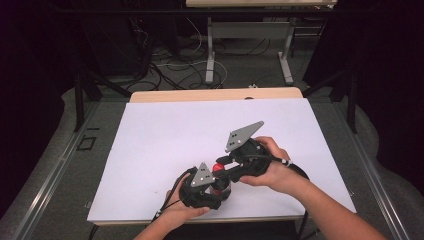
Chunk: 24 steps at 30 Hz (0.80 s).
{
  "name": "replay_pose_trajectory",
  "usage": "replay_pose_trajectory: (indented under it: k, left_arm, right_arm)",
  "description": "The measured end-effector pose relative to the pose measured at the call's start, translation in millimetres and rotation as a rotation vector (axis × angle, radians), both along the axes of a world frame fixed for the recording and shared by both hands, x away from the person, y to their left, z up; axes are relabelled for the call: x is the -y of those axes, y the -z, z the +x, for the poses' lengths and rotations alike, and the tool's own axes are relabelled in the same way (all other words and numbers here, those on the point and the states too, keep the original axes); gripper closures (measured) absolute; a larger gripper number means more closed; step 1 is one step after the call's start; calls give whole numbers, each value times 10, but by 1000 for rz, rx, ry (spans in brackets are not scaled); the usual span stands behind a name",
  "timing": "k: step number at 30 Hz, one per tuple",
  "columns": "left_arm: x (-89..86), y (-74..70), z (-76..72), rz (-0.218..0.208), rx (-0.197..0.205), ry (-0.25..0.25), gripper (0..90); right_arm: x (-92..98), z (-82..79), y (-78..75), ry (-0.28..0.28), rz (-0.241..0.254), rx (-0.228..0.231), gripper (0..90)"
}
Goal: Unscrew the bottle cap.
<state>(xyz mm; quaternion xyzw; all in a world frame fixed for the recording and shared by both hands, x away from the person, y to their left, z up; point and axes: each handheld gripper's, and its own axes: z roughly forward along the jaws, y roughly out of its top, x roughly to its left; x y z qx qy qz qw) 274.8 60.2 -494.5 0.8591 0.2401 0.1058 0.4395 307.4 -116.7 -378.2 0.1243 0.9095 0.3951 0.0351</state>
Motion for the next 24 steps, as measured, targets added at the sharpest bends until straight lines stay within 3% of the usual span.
replay_pose_trajectory:
  k: [2,5,6,7,10,12,16,24]
  left_arm:
    - [8,-4,-7,4,5,15,294]
    - [7,-13,-11,11,3,38,294]
    - [8,-13,-14,12,2,43,294]
    - [13,-5,-14,3,9,38,294]
    - [15,-3,-18,0,0,46,294]
    - [19,0,-22,0,0,44,294]
    - [7,-8,-12,7,-10,47,294]
    - [-16,-2,16,11,-13,32,294]
  right_arm:
    - [19,67,-9,-120,-6,24,607]
    - [36,142,-32,-230,-21,21,608]
    - [38,192,-47,-301,-32,27,608]
    - [38,192,-47,-301,-32,27,608]
    - [38,250,-66,-375,-22,30,611]
    - [39,272,-89,-398,-7,36,611]
    - [29,271,-114,-376,5,20,610]
    - [63,262,-113,-313,-7,42,610]
